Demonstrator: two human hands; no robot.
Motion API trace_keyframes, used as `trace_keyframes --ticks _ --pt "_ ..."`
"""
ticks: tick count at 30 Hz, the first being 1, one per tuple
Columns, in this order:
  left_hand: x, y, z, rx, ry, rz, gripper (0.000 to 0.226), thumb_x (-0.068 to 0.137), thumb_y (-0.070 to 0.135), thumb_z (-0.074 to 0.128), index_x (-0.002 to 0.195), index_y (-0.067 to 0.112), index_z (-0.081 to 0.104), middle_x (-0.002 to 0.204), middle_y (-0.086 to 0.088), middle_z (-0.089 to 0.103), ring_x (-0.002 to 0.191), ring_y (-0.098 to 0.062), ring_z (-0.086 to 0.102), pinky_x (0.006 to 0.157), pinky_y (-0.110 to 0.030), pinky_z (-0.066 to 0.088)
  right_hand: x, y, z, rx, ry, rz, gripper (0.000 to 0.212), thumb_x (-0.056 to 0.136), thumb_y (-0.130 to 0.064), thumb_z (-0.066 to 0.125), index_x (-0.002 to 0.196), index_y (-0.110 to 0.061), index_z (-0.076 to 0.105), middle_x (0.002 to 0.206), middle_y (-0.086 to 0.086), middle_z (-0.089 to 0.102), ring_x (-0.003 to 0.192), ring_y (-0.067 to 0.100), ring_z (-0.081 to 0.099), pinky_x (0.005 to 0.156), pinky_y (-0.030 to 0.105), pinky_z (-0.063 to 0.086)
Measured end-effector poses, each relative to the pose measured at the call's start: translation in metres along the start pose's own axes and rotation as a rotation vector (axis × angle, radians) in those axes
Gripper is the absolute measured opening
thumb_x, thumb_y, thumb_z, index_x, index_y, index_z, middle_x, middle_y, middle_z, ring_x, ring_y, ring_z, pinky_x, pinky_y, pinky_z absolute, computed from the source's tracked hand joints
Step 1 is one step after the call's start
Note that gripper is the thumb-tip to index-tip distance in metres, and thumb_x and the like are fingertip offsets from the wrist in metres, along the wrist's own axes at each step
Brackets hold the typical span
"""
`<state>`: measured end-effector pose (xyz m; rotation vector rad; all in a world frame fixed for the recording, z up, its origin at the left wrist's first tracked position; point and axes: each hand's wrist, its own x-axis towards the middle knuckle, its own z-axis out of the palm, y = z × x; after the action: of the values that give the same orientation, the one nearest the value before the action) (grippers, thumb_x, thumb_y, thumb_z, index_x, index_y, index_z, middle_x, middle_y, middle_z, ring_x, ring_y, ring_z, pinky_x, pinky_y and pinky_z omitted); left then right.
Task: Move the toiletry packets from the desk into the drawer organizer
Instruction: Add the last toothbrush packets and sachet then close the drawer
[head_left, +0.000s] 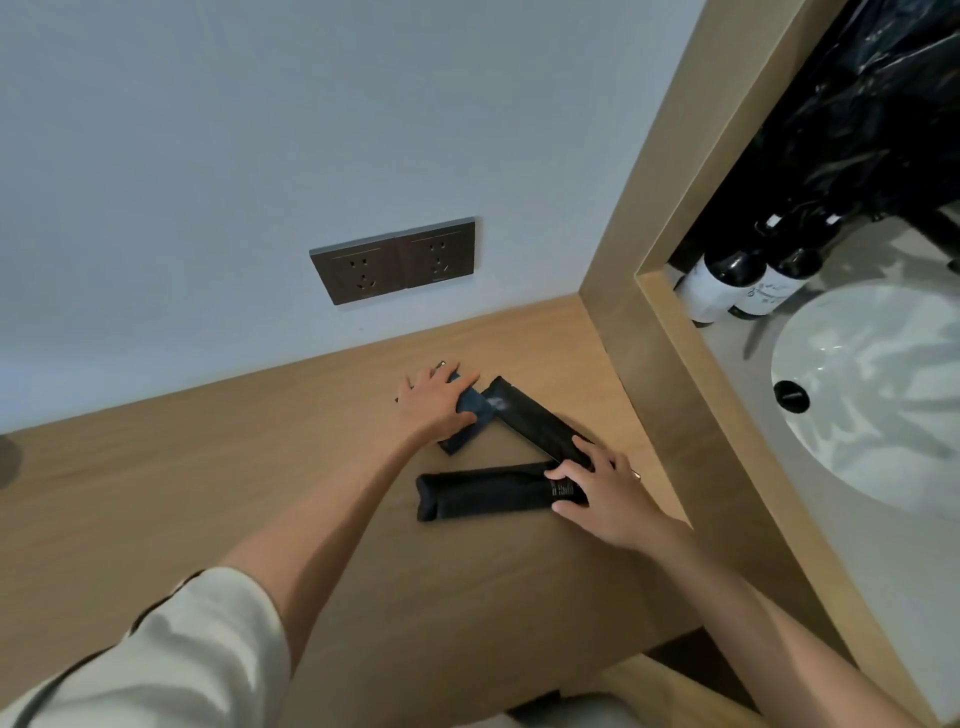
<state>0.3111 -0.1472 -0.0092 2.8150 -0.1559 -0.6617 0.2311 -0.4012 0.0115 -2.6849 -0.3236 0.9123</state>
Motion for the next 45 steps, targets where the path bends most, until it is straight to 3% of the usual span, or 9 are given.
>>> trace_keyframes --ticks 5,9,14,21,27,30,37,41,45 --pt "0.001 -0.016 -0.007 0.093 0.013 0.049 0.078 0.076 0.042 0.071 0.143 0.033 0.031 0.148 -0.003 0.029 0.131 -0.029 0.028 0.106 -0.047 0.031 0.009 -0.009 -0.01 -0.048 -0.05 0.027 0.032 0.085 -0.043 0.058 0.115 -0.035 0.049 0.153 0.004 0.018 0.136 0.034 0.02 0.108 0.052 0.029" --pt "-0.014 -0.03 -0.004 0.101 0.072 0.055 0.076 0.075 0.046 0.071 0.14 0.03 0.035 0.136 -0.005 0.038 0.122 -0.026 0.035 0.099 -0.041 0.038 0.007 -0.015 -0.003 -0.174 0.016 0.014 0.042 0.079 -0.038 0.066 0.114 -0.03 0.044 0.14 0.006 0.027 0.127 0.034 0.029 0.105 0.05 0.032" --pt "-0.041 -0.053 0.002 0.006 0.123 -0.061 0.065 0.079 0.045 0.068 0.133 0.026 0.039 0.12 -0.01 0.045 0.111 -0.027 0.04 0.085 -0.04 0.046 0.002 -0.021 0.006 -0.248 0.074 0.003 0.043 0.078 -0.044 0.066 0.109 -0.026 0.043 0.126 0.006 0.033 0.119 0.031 0.035 0.102 0.047 0.034" --pt "-0.092 -0.08 0.026 -0.219 0.231 -0.244 0.033 0.084 0.042 0.064 0.096 0.017 0.047 0.092 -0.005 0.057 0.082 -0.025 0.052 0.063 -0.035 0.042 -0.005 -0.031 0.01 -0.286 0.052 0.053 0.05 0.075 -0.056 0.063 0.107 -0.023 0.044 0.127 0.007 0.035 0.118 0.03 0.036 0.094 0.046 0.038" --pt "-0.126 -0.088 0.042 -0.302 0.275 -0.393 0.031 0.087 0.04 0.062 0.082 0.01 0.057 0.079 -0.007 0.062 0.074 -0.028 0.059 0.059 -0.036 0.044 -0.004 -0.043 0.019 -0.302 0.136 -0.143 0.058 0.077 -0.05 0.068 0.124 -0.027 0.043 0.148 0.008 0.023 0.133 0.031 0.026 0.11 0.048 0.028" --pt "-0.14 -0.086 0.046 -0.394 0.303 -0.429 0.031 0.089 0.036 0.061 0.073 0.011 0.05 0.069 -0.006 0.056 0.068 -0.029 0.055 0.053 -0.033 0.033 -0.002 -0.05 0.025 -0.248 0.147 -0.126 0.06 0.075 -0.048 0.071 0.123 -0.023 0.045 0.145 0.008 0.025 0.133 0.03 0.026 0.11 0.047 0.03" --pt "-0.17 -0.061 0.026 -0.739 0.484 -0.462 0.024 0.093 0.031 0.055 0.086 0.008 0.054 0.077 -0.001 0.06 0.068 -0.014 0.055 0.053 -0.027 0.04 -0.002 -0.054 0.031 -0.268 0.063 -0.065 0.075 0.06 -0.06 0.076 0.114 -0.014 0.051 0.124 0.005 0.039 0.116 0.027 0.034 0.105 0.047 0.031" --pt "-0.18 -0.042 0.011 -0.876 0.563 -0.423 0.026 0.094 0.03 0.055 0.079 0.008 0.049 0.069 -0.001 0.055 0.062 -0.014 0.05 0.053 -0.028 0.037 -0.011 -0.053 0.033 -0.12 0.044 -0.071 0.057 0.069 -0.046 0.076 0.104 -0.016 0.043 0.114 0.005 0.053 0.118 0.028 0.041 0.112 0.055 0.02" --pt "-0.186 -0.029 0.001 -0.974 0.618 -0.373 0.035 0.093 0.03 0.056 0.086 -0.004 0.052 0.068 -0.01 0.049 0.063 -0.018 0.043 0.055 -0.03 0.032 -0.018 -0.046 0.033 0.036 0.067 -0.059 0.049 0.075 -0.045 0.072 0.112 -0.023 0.049 0.113 -0.001 0.059 0.118 0.022 0.048 0.113 0.052 0.017"
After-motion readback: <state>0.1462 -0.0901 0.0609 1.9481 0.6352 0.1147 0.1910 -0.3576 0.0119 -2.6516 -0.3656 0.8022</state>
